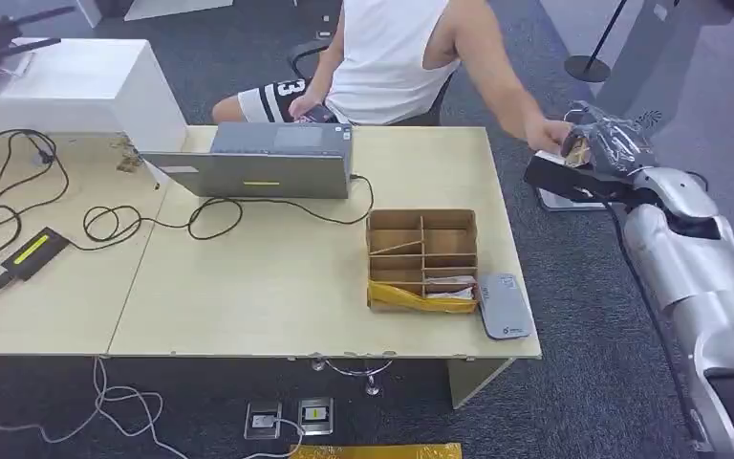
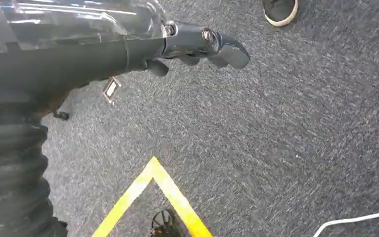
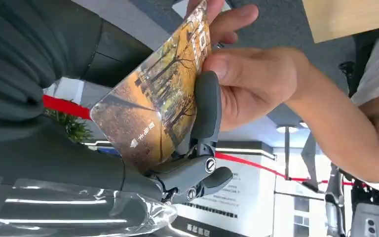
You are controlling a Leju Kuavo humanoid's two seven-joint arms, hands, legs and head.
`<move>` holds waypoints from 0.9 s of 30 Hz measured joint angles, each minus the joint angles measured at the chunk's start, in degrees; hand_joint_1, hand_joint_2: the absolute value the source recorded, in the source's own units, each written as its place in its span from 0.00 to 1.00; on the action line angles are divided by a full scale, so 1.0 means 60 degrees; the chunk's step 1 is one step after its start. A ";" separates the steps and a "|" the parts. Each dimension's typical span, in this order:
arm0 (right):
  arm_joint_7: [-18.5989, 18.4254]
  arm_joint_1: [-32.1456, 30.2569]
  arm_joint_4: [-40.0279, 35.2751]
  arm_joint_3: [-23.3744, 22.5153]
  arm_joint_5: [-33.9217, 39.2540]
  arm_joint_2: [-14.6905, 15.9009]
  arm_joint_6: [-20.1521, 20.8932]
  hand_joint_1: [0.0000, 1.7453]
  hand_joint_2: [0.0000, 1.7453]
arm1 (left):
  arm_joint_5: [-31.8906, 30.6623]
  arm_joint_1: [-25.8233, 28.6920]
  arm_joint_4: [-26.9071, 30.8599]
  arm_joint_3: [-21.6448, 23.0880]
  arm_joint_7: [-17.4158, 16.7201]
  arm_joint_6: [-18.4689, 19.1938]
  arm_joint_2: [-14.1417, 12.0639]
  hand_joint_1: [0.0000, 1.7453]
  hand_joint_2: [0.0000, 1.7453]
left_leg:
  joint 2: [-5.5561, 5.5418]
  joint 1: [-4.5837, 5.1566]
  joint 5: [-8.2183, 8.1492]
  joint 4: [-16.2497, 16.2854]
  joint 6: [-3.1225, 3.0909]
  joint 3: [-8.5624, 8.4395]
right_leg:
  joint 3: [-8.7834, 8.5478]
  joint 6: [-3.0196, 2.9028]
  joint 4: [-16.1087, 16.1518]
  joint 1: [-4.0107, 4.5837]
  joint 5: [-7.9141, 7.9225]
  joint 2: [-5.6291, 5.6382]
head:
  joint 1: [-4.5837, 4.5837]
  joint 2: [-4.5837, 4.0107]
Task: Pass the card to the sensor for recognition and then transmit it.
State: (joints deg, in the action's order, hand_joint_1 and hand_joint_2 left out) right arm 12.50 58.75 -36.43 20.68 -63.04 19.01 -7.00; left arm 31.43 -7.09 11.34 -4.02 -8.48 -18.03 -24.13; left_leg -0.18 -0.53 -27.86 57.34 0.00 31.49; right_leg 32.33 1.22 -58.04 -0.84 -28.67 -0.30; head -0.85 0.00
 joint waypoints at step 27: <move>0.1381 0.0590 0.1071 0.0080 0.3505 -0.0594 -0.0810 0.00 1.00 | 0.0029 0.0013 0.0000 -0.0259 0.0040 -0.0383 0.0269 0.00 1.00 | -0.0001 -0.0001 0.0001 0.0002 0.0000 -0.0003 | -0.0001 0.0000 -0.0001 0.0001 0.0000 0.0000 | 0.0000 0.0004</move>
State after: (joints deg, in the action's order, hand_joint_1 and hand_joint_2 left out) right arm 20.78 62.29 -30.01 21.16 -42.00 15.45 -11.86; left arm 31.61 -7.01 11.34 -5.57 -8.24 -20.33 -22.51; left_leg -0.18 -0.53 -27.85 57.35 0.00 31.47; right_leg 32.32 1.21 -58.05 -0.84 -28.67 -0.30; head -0.85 0.02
